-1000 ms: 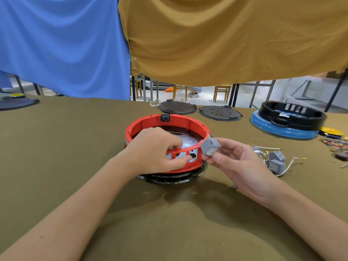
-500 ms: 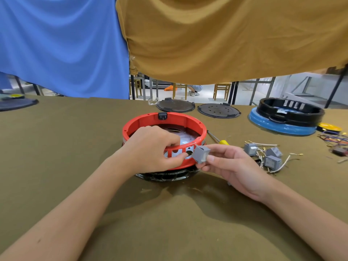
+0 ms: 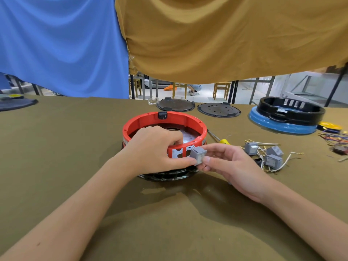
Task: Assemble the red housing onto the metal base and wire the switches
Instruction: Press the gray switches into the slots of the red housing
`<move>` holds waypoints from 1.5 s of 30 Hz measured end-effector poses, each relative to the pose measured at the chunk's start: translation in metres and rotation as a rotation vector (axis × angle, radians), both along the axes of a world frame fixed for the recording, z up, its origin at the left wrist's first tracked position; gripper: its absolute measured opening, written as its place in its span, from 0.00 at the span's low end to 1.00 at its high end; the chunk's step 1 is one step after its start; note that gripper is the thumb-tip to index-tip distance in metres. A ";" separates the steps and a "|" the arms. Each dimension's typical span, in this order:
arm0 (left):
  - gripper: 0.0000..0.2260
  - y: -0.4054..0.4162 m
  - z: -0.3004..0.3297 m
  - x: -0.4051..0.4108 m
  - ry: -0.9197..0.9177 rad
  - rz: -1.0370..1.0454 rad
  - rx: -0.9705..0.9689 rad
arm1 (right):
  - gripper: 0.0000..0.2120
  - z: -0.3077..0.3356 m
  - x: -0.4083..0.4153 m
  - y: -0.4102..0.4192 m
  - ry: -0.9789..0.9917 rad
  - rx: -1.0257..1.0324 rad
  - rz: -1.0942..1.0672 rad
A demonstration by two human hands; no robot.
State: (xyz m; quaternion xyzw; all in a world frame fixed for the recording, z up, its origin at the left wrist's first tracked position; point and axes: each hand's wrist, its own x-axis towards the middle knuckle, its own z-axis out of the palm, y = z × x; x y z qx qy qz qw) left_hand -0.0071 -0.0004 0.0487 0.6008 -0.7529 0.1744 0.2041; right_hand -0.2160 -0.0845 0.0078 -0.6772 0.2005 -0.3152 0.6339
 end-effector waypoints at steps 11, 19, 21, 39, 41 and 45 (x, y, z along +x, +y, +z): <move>0.25 0.000 -0.001 -0.001 0.029 -0.033 0.031 | 0.08 0.001 0.005 0.004 -0.012 -0.098 -0.074; 0.20 0.002 0.002 -0.002 0.041 -0.041 0.052 | 0.05 0.003 0.010 0.009 -0.034 -0.165 -0.148; 0.19 0.002 0.002 -0.002 0.046 -0.044 0.058 | 0.05 0.003 0.011 0.010 -0.040 -0.183 -0.162; 0.15 0.003 0.001 0.001 0.069 -0.071 0.089 | 0.07 0.009 0.009 0.006 0.109 -0.558 -0.316; 0.15 0.004 0.003 0.002 0.082 -0.095 0.102 | 0.13 0.013 0.005 0.002 0.148 -0.709 -0.327; 0.14 0.007 0.005 0.003 0.110 -0.161 0.132 | 0.16 0.016 0.004 0.001 0.327 -0.932 -0.221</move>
